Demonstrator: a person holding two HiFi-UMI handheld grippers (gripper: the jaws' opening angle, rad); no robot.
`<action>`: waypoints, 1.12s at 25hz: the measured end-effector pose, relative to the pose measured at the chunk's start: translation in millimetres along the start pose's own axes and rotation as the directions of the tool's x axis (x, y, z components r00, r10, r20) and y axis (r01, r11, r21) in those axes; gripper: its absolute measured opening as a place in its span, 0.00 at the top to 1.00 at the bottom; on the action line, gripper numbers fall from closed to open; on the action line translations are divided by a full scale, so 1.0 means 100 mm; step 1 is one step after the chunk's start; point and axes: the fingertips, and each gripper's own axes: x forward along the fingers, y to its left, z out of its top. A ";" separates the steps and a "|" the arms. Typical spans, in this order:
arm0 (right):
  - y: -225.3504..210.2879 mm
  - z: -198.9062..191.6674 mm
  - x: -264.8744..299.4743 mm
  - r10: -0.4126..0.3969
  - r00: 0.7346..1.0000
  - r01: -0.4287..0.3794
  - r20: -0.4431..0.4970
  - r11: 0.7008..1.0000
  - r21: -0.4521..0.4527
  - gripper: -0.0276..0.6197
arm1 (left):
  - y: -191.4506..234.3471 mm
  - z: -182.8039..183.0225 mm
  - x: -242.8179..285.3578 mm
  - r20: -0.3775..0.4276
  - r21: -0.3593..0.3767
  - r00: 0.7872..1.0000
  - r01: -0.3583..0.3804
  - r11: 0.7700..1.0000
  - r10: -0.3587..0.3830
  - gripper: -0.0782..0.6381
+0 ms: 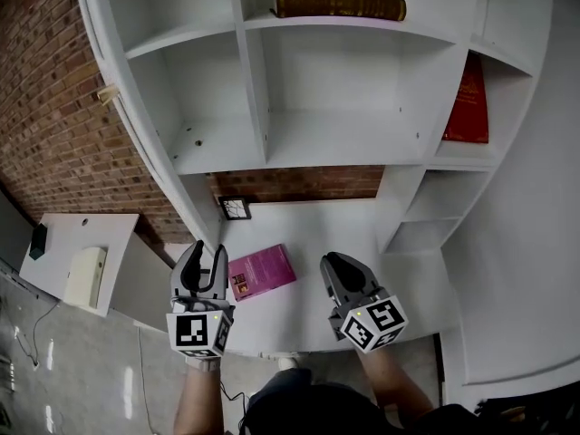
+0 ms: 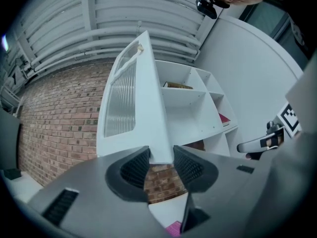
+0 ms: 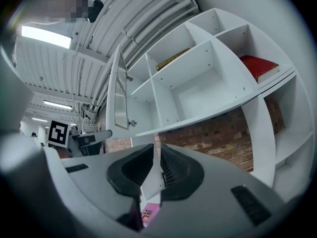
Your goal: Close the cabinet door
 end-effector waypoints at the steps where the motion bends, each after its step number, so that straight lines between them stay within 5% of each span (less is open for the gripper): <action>1: -0.03 0.00 0.00 -0.003 1.000 0.003 0.000 1.000 -0.001 0.87 | -0.04 -0.01 0.05 0.001 0.007 1.000 0.009 1.000 -0.009 0.67; 28: -0.66 0.16 0.03 -0.137 0.990 0.137 0.029 0.991 -0.003 0.87 | -0.37 -0.17 0.95 -0.025 -0.002 0.987 0.156 0.988 -0.156 0.70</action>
